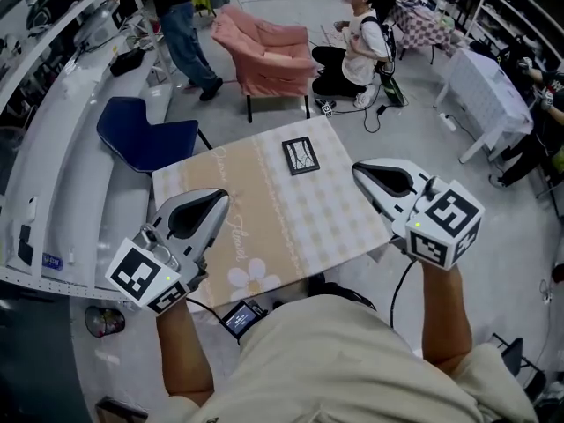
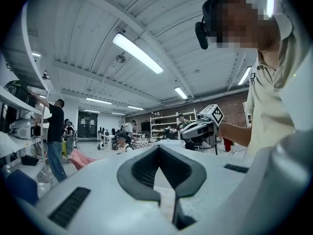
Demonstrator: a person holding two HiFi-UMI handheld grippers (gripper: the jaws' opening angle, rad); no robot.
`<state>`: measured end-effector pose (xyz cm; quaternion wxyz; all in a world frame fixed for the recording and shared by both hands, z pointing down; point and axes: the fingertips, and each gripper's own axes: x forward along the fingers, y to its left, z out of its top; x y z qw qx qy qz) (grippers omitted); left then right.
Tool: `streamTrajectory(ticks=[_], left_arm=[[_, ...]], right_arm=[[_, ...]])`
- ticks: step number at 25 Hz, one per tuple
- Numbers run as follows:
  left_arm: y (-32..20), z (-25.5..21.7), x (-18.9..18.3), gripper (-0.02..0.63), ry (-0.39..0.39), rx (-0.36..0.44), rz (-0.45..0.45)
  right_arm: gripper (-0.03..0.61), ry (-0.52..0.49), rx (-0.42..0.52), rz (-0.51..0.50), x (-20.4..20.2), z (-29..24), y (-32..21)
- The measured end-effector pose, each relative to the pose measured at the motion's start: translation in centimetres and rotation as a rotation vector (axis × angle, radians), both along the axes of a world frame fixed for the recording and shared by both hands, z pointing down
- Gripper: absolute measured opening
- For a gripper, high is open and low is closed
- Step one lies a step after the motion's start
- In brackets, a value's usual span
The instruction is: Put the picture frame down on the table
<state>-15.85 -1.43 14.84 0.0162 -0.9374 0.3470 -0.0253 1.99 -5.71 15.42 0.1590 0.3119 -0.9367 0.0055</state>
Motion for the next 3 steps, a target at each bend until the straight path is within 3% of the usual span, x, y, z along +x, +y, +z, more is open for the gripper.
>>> streamTrajectory(ticks=[3], left_arm=[[1.3, -0.28, -0.1, 0.006, 0.004, 0.003, -0.001]], right_arm=[[0.003, 0.004, -0.002, 0.015, 0.6, -0.19, 1.2]])
